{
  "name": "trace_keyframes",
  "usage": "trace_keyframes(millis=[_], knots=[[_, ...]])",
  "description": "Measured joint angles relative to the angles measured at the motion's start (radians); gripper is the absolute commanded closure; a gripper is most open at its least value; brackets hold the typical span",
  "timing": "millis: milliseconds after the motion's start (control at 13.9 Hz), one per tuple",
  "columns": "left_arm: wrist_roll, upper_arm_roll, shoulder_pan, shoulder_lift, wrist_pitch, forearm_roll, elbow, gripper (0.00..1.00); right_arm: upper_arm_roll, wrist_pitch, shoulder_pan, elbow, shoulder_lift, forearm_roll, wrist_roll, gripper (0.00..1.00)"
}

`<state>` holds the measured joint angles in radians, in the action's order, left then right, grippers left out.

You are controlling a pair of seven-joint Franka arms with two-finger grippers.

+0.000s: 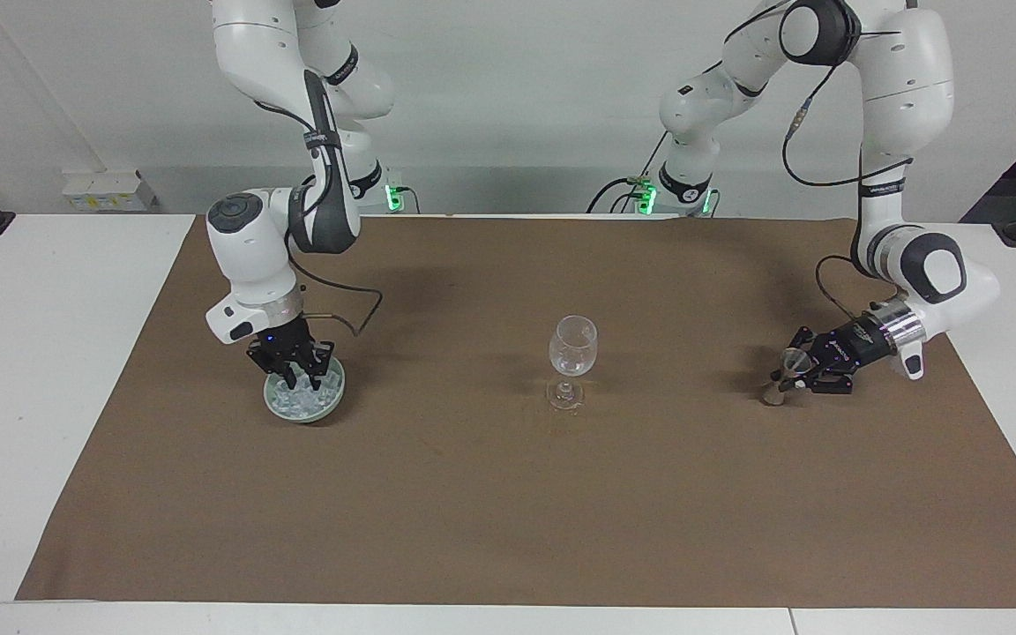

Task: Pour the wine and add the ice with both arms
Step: 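Set down the silver cup while the right gripper grasps the ice cup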

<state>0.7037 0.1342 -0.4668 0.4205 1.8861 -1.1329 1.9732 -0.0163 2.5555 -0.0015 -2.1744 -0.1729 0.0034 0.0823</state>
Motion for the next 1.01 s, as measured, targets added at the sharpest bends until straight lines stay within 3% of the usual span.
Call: trace_keyframes(millis=[216,288,361,433,793,1010], knots=[[-0.022,0.003,0.001,0.001,0.017,0.000,0.010,0.60,0.000,0.006,0.000,0.001,0.000,0.000,0.000,0.98],[-0.024,0.005,0.002,0.001,0.023,0.000,0.010,0.36,0.000,0.008,0.000,0.003,0.000,0.000,0.000,0.98],[-0.024,0.007,0.004,0.001,0.026,0.000,0.010,0.22,0.000,0.011,0.000,0.006,0.001,0.000,0.000,1.00],[-0.024,0.008,0.005,0.001,0.028,0.000,0.010,0.01,0.000,0.015,0.000,0.010,0.003,0.000,0.000,1.00],[-0.041,0.008,0.005,0.001,0.030,0.015,0.010,0.00,0.000,-0.010,0.000,0.082,0.024,0.000,0.000,1.00],[-0.117,0.001,0.001,-0.003,0.029,0.114,0.006,0.00,0.000,-0.160,0.000,0.161,0.045,0.000,0.000,1.00]])
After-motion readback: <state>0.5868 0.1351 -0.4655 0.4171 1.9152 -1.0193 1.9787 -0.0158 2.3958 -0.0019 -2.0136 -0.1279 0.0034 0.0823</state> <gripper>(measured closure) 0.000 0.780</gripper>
